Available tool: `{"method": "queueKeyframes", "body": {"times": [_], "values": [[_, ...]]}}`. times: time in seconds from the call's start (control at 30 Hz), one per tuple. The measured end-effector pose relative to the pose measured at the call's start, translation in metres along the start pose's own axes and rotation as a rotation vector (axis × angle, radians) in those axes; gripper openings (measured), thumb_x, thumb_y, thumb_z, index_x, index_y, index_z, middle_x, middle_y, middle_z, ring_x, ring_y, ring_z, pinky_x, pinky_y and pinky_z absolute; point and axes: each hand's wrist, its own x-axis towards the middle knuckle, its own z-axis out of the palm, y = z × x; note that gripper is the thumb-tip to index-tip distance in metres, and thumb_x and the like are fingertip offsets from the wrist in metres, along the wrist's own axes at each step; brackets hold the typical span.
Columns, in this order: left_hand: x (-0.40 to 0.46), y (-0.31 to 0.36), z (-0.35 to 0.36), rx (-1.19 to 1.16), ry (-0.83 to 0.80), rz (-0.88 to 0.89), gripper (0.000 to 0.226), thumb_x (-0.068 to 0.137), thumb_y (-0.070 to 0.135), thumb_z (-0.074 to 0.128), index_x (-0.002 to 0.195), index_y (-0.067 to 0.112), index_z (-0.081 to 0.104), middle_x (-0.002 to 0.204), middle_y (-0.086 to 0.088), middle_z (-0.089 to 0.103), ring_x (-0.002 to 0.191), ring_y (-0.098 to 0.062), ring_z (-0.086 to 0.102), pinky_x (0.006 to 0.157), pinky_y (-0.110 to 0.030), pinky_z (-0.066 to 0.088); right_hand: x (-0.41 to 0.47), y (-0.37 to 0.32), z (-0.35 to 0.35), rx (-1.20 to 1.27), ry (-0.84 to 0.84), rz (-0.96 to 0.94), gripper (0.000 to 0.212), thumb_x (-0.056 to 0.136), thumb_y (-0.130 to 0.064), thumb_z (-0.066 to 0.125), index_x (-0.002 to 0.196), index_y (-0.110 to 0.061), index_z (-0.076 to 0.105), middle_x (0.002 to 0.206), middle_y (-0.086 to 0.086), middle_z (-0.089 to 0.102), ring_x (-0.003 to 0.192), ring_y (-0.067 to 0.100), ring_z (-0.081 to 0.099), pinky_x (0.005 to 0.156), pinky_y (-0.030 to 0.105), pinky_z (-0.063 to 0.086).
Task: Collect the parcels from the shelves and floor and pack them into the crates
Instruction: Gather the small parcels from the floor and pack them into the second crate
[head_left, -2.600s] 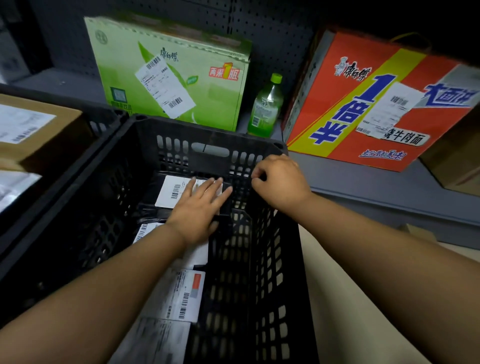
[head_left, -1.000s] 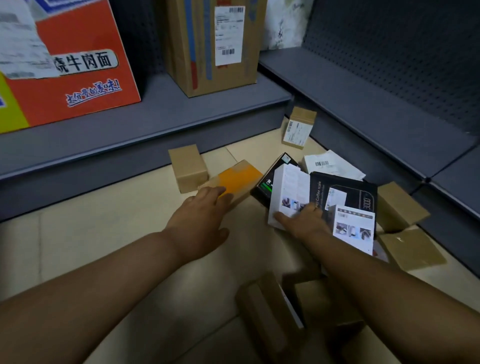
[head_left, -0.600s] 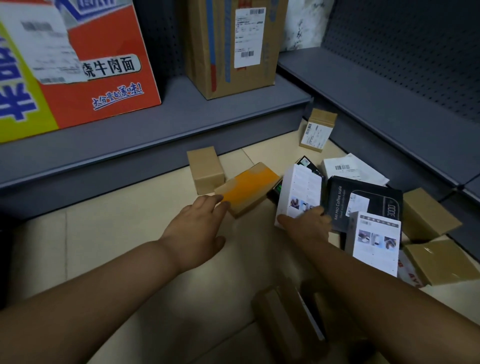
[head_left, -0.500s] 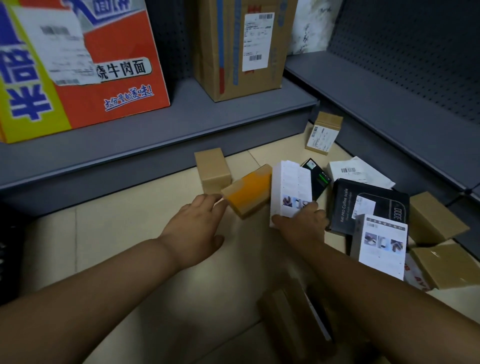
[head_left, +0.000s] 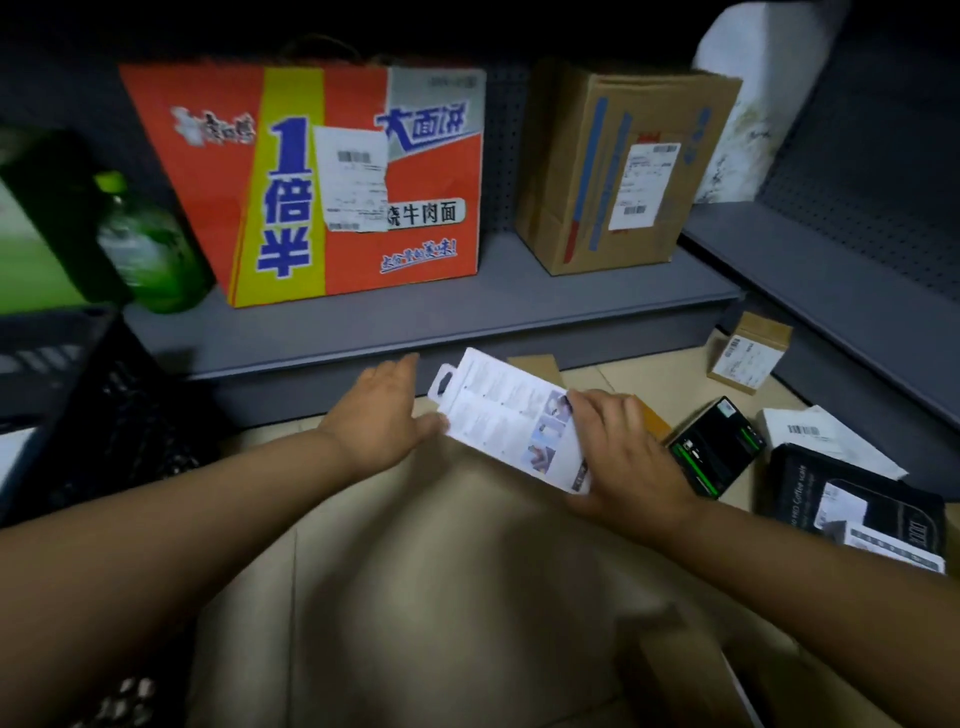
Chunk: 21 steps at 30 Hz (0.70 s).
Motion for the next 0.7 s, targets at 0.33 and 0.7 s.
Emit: {"method": "queueKeyframes", "body": {"times": [0.33, 0.7], "values": [[-0.013, -0.058, -0.069, -1.023, -0.109, -0.303, 0.022, 0.085, 0.008, 0.066, 0.107, 0.008, 0.063, 0.104, -0.010, 0.070, 0.083, -0.017, 0.069, 0.064, -0.026, 0.055, 0.075, -0.056, -0.052, 0.062, -0.100, -0.221, 0.111, 0.070, -0.047, 0.075, 0.149, -0.009, 0.008, 0.146, 0.009, 0.024, 0.130, 0.023, 0.025, 0.099, 0.035, 0.042], [-0.022, -0.091, -0.099, -0.836, 0.263, -0.073, 0.047, 0.074, -0.006, 0.072, 0.109, 0.015, 0.050, 0.109, -0.003, 0.059, 0.102, -0.014, 0.055, 0.081, -0.021, 0.045, 0.126, -0.136, -0.041, 0.973, -0.045, 0.571, 0.037, 0.095, -0.048, 0.038, 0.116, -0.018, 0.044, 0.107, 0.009, 0.066, 0.093, 0.027, 0.065, 0.082, 0.047, 0.054]]}}
